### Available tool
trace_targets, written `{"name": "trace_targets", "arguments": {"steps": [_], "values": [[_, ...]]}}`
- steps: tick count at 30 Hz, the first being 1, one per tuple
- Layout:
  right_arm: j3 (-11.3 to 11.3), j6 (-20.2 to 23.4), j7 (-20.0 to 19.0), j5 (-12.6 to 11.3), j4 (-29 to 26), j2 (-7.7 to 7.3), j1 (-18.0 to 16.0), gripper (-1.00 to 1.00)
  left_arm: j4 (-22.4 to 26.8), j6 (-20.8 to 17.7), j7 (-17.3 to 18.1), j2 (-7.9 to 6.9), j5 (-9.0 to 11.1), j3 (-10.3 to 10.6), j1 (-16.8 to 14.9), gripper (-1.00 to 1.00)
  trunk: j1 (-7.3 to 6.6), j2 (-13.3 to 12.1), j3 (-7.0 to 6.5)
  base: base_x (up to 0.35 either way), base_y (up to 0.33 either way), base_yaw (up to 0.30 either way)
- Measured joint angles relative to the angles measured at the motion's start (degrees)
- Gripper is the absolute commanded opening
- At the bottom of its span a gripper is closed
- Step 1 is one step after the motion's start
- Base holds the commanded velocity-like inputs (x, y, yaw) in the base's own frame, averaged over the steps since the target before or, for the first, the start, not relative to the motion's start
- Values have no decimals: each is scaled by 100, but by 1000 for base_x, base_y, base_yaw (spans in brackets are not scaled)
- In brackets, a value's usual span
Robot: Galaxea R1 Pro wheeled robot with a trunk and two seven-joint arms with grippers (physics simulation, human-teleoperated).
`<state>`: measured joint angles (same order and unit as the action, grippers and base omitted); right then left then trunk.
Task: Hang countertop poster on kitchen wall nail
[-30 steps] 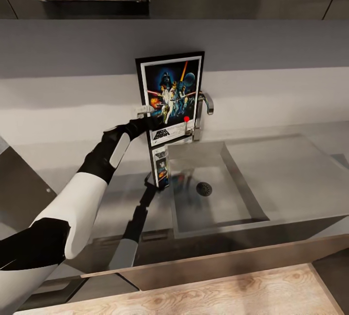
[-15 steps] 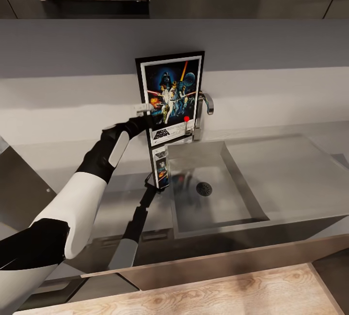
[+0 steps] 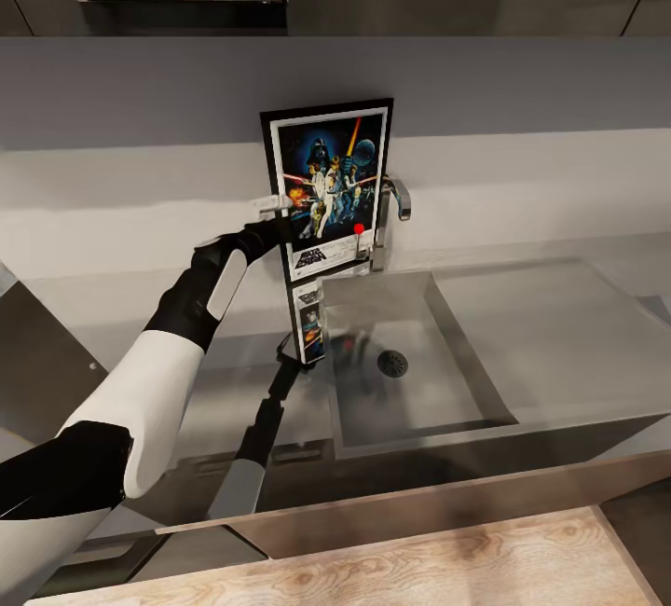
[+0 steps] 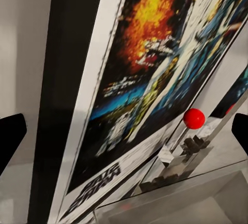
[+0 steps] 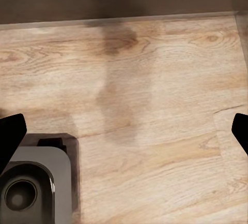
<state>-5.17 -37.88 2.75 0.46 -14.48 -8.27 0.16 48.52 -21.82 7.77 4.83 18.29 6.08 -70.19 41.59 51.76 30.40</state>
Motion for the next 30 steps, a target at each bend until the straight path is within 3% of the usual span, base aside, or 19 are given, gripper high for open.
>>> {"name": "trace_targets", "arguments": {"steps": [30], "values": [[0,0,0,-1,1,0,0,100,16,0,-24,2,0,18,0,100,0,0,58,0,0,0]]}}
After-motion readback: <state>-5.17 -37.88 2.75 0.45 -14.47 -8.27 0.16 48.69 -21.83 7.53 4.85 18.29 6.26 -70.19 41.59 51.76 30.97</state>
